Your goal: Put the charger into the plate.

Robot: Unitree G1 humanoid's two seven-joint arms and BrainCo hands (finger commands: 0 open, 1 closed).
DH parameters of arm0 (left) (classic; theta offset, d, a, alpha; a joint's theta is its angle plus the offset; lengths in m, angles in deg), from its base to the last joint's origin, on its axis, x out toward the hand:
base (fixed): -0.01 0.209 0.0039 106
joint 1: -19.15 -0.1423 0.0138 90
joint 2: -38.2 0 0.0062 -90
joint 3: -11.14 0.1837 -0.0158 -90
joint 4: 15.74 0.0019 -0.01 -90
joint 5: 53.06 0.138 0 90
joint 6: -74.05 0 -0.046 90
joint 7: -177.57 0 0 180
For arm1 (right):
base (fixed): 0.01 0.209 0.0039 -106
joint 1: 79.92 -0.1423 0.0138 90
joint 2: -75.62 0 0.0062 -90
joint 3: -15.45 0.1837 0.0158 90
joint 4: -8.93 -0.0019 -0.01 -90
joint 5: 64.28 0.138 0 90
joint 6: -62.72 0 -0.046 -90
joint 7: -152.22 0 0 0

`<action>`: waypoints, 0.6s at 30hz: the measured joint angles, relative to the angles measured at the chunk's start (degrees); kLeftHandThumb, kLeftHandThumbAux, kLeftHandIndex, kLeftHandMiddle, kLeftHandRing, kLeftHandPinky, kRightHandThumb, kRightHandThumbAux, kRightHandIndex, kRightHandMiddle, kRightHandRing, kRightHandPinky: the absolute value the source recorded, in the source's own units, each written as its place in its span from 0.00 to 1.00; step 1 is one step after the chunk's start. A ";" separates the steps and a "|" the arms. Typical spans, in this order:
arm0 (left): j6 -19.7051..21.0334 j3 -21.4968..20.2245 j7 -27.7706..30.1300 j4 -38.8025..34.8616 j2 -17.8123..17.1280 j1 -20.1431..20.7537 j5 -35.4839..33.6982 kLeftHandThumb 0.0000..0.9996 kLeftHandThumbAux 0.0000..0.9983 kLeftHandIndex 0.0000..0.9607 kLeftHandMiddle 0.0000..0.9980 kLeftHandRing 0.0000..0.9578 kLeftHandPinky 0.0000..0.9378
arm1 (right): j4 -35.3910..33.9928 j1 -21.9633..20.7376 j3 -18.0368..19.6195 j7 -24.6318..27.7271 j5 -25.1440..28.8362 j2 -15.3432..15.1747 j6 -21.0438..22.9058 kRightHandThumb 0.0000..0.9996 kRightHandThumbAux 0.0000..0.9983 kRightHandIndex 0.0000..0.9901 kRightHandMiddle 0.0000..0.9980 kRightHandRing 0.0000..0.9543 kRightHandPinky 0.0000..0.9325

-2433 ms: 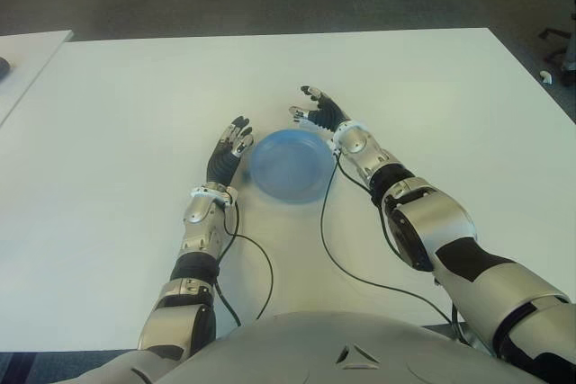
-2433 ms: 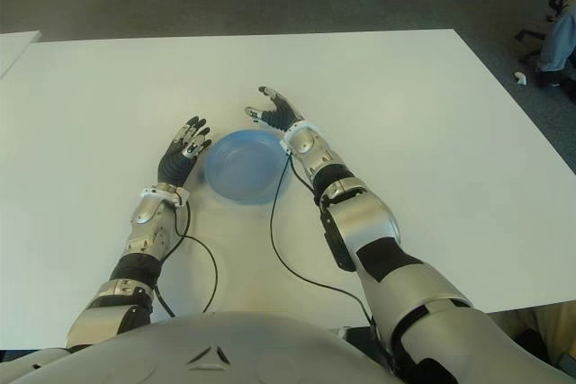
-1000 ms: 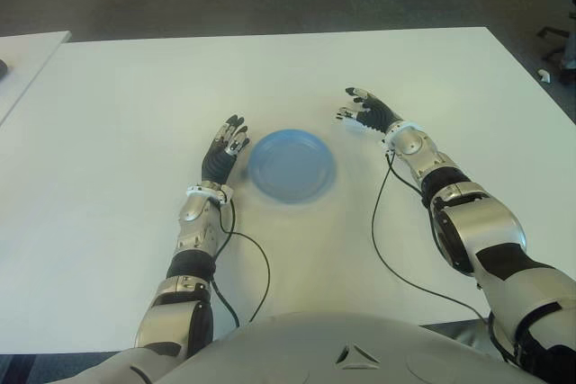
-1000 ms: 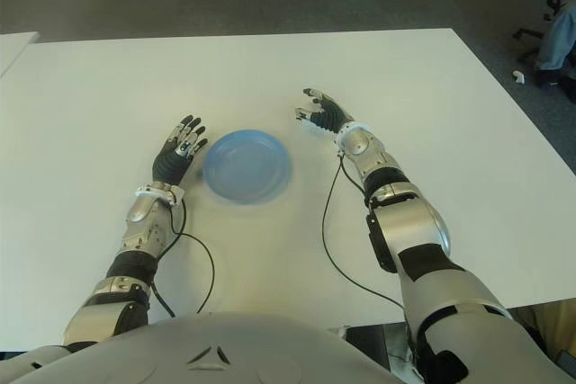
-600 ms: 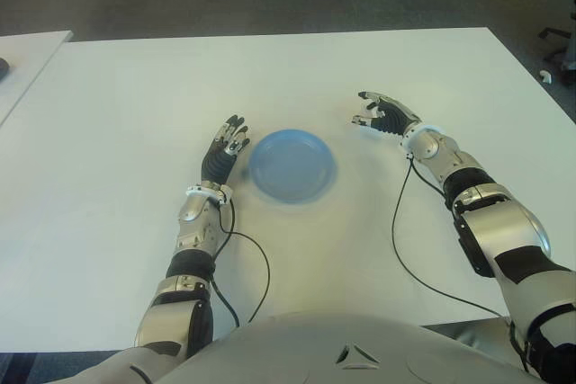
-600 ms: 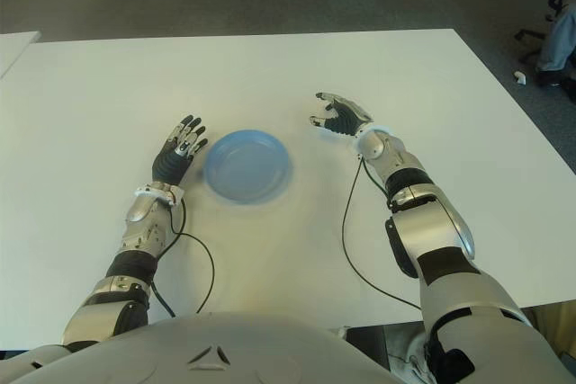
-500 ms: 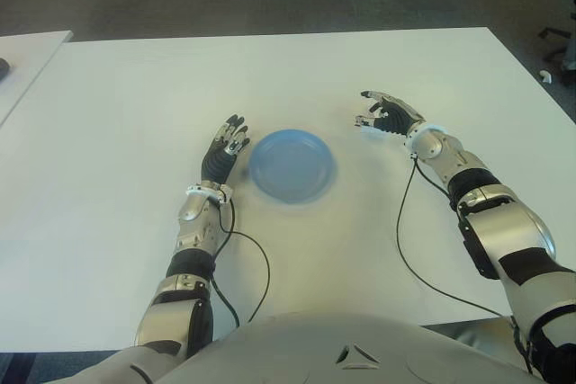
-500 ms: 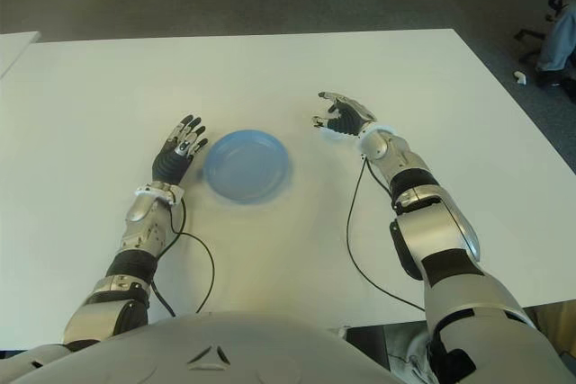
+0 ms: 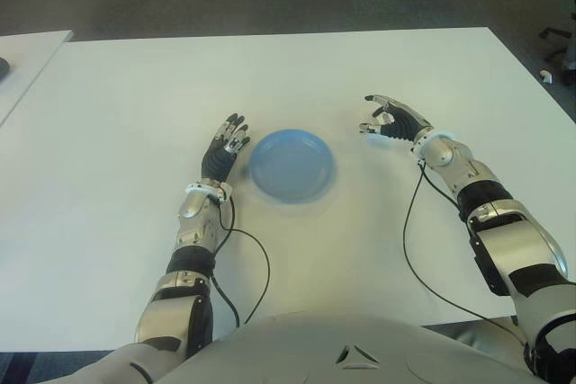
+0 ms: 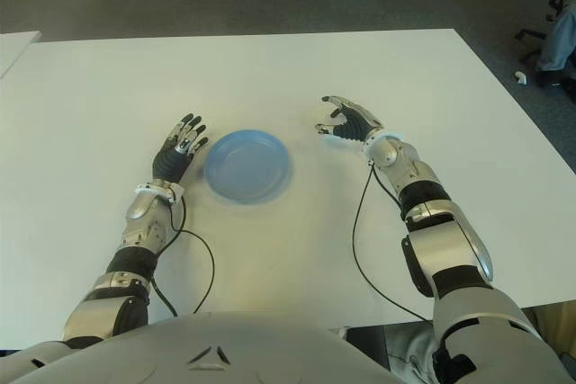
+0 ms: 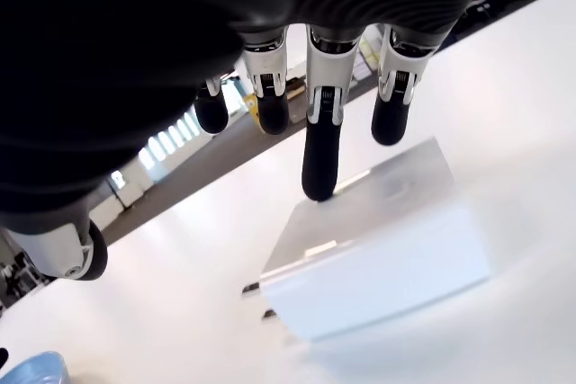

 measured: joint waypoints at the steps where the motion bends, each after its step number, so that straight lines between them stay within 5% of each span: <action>1: 0.00 0.00 0.00 0.12 -0.02 0.06 0.00 0.04 0.56 0.00 0.05 0.02 0.00 | -0.50 0.55 0.38 0.27 0.52 0.00 -0.08 0.00 0.49 0.00 0.01 0.17 0.09; 8: 0.01 0.03 -0.04 0.38 -0.15 0.27 0.09 0.04 0.56 0.00 0.05 0.01 0.00 | -7.28 5.21 2.45 1.68 2.62 -0.47 -0.06 0.00 0.53 0.00 0.00 0.11 0.11; 18: -0.02 0.06 -0.38 0.39 -0.16 0.41 0.44 0.03 0.56 0.00 0.05 0.01 0.00 | -30.32 17.99 7.59 7.59 9.04 -1.44 5.89 0.00 0.54 0.00 0.00 0.08 0.12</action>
